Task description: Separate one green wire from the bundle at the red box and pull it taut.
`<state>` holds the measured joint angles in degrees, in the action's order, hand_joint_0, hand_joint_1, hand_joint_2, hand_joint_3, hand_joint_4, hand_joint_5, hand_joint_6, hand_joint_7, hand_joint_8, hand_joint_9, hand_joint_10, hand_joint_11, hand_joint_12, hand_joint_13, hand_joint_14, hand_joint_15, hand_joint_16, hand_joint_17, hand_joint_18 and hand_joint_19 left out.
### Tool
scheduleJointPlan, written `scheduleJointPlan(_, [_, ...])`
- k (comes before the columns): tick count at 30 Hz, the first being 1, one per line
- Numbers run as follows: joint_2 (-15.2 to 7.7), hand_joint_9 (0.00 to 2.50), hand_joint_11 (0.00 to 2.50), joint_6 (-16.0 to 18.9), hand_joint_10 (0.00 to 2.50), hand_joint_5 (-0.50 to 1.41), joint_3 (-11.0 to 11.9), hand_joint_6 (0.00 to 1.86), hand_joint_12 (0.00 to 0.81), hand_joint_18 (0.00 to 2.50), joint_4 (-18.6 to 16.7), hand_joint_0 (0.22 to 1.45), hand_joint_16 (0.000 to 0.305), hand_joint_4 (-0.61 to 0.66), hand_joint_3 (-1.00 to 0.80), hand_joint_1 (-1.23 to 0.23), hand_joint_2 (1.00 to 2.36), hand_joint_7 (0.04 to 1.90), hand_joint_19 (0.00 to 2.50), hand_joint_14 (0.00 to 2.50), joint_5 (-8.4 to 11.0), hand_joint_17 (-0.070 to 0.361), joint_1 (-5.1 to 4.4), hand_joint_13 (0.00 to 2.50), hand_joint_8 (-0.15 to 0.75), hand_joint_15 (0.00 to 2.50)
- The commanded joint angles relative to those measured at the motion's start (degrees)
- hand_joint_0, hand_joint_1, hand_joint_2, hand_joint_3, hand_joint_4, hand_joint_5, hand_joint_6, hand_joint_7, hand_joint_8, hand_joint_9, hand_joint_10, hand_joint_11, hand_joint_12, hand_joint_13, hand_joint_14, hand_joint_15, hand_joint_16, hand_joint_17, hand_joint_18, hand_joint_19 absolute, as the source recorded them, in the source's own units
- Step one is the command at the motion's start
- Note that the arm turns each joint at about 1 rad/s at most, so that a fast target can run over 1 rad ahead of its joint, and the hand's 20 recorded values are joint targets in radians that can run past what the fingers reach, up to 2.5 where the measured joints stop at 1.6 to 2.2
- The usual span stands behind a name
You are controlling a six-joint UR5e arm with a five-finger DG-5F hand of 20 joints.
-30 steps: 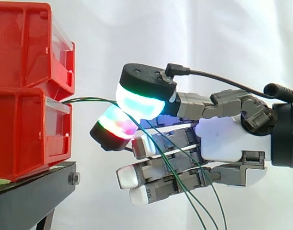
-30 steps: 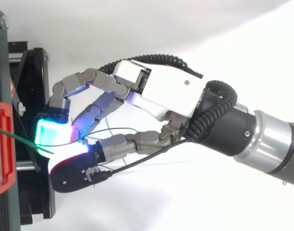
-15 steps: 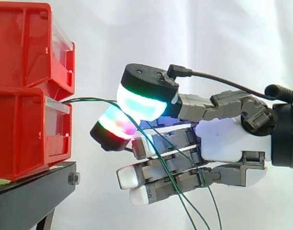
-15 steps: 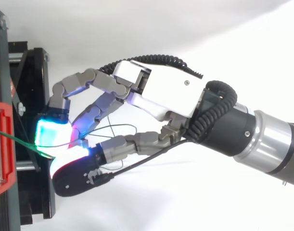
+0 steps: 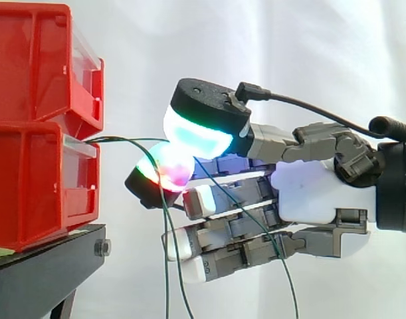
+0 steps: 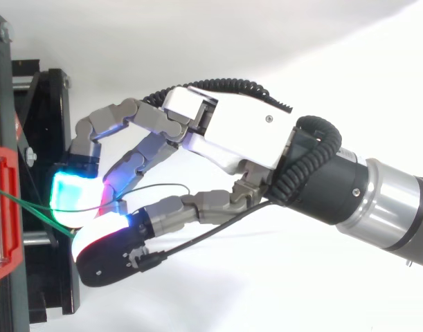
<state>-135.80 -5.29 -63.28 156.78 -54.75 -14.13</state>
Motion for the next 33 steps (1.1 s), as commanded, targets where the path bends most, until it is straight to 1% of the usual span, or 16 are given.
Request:
scheduleJointPlan(1, [0.0,1.18,0.95,0.5,0.02,-0.16,0.0,0.88,0.367,0.89,0.4,0.53,0.052,0.12,-0.5,-0.77,1.0,1.0,0.36,0.02,-0.01,0.117,-0.02,1.02,0.281,0.55])
scheduleJointPlan(3, [0.0,1.19,0.95,0.8,0.02,-0.15,0.0,0.88,0.367,0.89,0.5,0.54,0.052,0.12,-0.5,-0.71,1.0,1.01,0.37,0.02,-0.01,0.116,-0.02,1.02,0.28,0.55])
scheduleJointPlan(8, [0.0,1.21,0.94,1.5,0.02,-0.15,0.1,0.87,0.366,0.88,1.4,0.57,0.051,0.11,-0.5,-0.64,1.0,1.04,0.39,0.02,-0.01,0.115,-0.02,1.03,0.278,0.55])
scheduleJointPlan(11, [0.0,1.21,0.95,1.9,0.02,-0.15,0.1,0.87,0.366,0.88,1.8,0.58,0.051,0.1,-0.43,-0.62,1.0,1.06,0.39,0.02,-0.27,0.115,-0.02,1.02,0.277,0.56])
scheduleJointPlan(15, [0.0,1.21,0.95,2.2,0.02,-0.15,0.1,0.88,0.365,0.87,1.8,0.58,0.051,0.08,-0.32,-0.65,1.01,1.08,0.39,0.02,-0.36,0.115,-0.02,1.02,0.281,0.56])
scheduleJointPlan(18, [0.0,1.22,0.93,2.2,0.02,-0.14,0.2,0.9,0.382,0.91,1.9,0.58,0.055,0.08,-0.24,-0.67,1.01,1.06,0.36,0.02,-0.36,0.125,-0.02,1.04,0.298,0.54])
scheduleJointPlan(22, [0.0,1.23,0.93,2.3,0.02,-0.14,0.2,0.91,0.393,0.93,2.0,0.58,0.058,0.07,-0.18,-0.68,1.01,1.04,0.35,0.02,-0.36,0.131,-0.02,1.05,0.307,0.54])
scheduleJointPlan(25, [0.1,1.23,0.93,2.3,0.02,-0.13,0.2,0.91,0.392,0.93,2.1,0.58,0.058,0.09,-0.2,-0.68,1.01,1.03,0.36,0.02,-0.27,0.13,-0.11,1.05,0.307,0.54])
scheduleJointPlan(29, [0.0,1.23,0.92,2.3,0.02,-0.14,0.2,0.9,0.38,0.91,2.1,0.58,0.055,0.11,-0.24,-0.68,1.01,1.05,0.37,0.02,-0.27,0.124,-0.2,1.03,0.296,0.55])
scheduleJointPlan(31, [0.0,1.21,0.94,2.4,0.02,-0.14,0.2,0.89,0.366,0.87,2.3,0.57,0.052,0.12,-0.31,-0.67,1.01,1.07,0.39,0.02,-0.36,0.116,-0.2,1.02,0.282,0.55])
scheduleJointPlan(32, [0.1,1.22,0.93,2.5,0.02,-0.14,0.1,0.88,0.369,0.88,2.5,0.55,0.053,0.12,-0.38,-0.66,1.01,1.06,0.39,0.02,-0.36,0.118,-0.2,1.02,0.279,0.56])
scheduleJointPlan(33, [0.0,1.22,0.94,2.6,0.02,-0.14,0.1,0.88,0.369,0.88,2.5,0.55,0.053,0.12,-0.4,-0.66,1.01,1.06,0.39,0.02,-0.36,0.118,-0.2,1.02,0.281,0.55])
